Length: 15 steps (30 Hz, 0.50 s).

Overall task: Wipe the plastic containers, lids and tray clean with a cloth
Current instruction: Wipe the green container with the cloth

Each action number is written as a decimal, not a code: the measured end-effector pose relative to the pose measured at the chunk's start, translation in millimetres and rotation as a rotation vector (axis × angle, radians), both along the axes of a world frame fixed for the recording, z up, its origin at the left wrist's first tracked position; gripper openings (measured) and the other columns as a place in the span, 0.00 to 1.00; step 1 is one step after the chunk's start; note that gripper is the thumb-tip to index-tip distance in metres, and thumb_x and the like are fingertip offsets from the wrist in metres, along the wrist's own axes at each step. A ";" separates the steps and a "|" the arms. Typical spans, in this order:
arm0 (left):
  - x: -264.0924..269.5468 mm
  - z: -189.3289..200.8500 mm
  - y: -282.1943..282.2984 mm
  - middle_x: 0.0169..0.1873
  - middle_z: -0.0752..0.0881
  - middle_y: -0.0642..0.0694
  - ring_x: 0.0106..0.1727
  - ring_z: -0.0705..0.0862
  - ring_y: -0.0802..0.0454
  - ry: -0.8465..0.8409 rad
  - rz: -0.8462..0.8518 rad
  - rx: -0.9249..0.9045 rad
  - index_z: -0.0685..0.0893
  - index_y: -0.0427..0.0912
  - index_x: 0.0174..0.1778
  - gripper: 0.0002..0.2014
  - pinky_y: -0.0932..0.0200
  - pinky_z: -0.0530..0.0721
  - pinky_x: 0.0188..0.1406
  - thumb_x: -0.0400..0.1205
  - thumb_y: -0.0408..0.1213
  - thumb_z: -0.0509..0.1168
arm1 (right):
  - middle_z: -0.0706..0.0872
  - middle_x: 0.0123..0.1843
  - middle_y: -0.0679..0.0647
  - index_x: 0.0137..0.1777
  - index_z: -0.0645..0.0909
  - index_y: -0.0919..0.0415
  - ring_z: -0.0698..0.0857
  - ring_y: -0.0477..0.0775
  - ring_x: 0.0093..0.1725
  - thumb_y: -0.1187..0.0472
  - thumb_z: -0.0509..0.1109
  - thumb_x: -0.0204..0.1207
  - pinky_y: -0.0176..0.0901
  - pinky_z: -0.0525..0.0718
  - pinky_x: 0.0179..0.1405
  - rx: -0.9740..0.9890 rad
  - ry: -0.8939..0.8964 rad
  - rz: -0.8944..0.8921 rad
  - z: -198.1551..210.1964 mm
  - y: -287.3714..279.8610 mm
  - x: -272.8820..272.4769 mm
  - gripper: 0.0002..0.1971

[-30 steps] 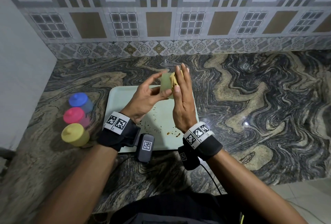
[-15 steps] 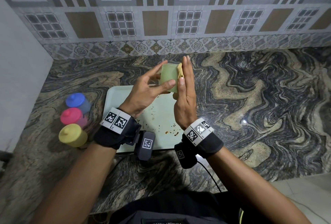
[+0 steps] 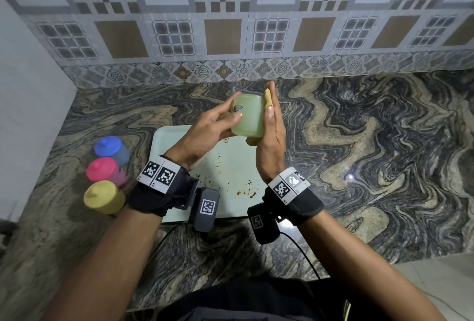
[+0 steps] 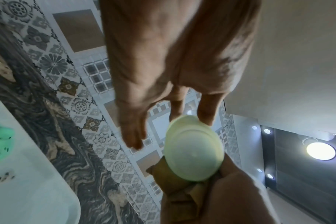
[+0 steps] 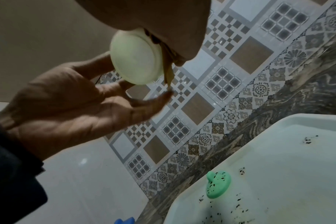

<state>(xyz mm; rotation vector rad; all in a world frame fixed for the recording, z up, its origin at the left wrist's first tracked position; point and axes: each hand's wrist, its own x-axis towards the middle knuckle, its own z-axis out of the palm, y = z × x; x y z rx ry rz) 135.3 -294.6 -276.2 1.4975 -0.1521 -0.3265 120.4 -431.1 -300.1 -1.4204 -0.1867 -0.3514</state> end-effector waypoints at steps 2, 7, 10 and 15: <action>-0.4 2.2 -1.8 0.63 0.86 0.53 0.67 0.83 0.53 -0.085 0.021 0.111 0.78 0.52 0.74 0.23 0.51 0.77 0.71 0.81 0.49 0.68 | 0.61 0.86 0.53 0.85 0.58 0.59 0.63 0.47 0.84 0.57 0.49 0.89 0.62 0.63 0.83 0.012 -0.014 0.003 -0.2 1.3 0.8 0.25; 1.4 -1.7 1.0 0.62 0.87 0.42 0.63 0.85 0.52 -0.072 0.090 0.090 0.66 0.48 0.81 0.34 0.58 0.82 0.65 0.80 0.39 0.71 | 0.60 0.86 0.53 0.85 0.58 0.61 0.63 0.41 0.83 0.58 0.49 0.89 0.58 0.61 0.84 0.021 0.007 0.011 -1.3 -0.5 4.8 0.25; -1.3 2.2 0.0 0.62 0.87 0.44 0.65 0.85 0.47 -0.044 0.023 0.110 0.74 0.51 0.77 0.25 0.45 0.81 0.69 0.82 0.42 0.68 | 0.60 0.86 0.54 0.85 0.57 0.62 0.64 0.41 0.82 0.58 0.49 0.89 0.52 0.62 0.84 0.034 0.011 0.010 -0.8 -3.4 4.2 0.25; -4.6 4.2 -6.9 0.56 0.90 0.46 0.59 0.88 0.53 -0.101 0.137 0.136 0.79 0.49 0.73 0.34 0.51 0.85 0.63 0.70 0.49 0.79 | 0.60 0.86 0.52 0.84 0.59 0.57 0.62 0.47 0.84 0.56 0.49 0.89 0.61 0.62 0.84 -0.034 -0.031 -0.016 -0.3 -0.7 2.9 0.24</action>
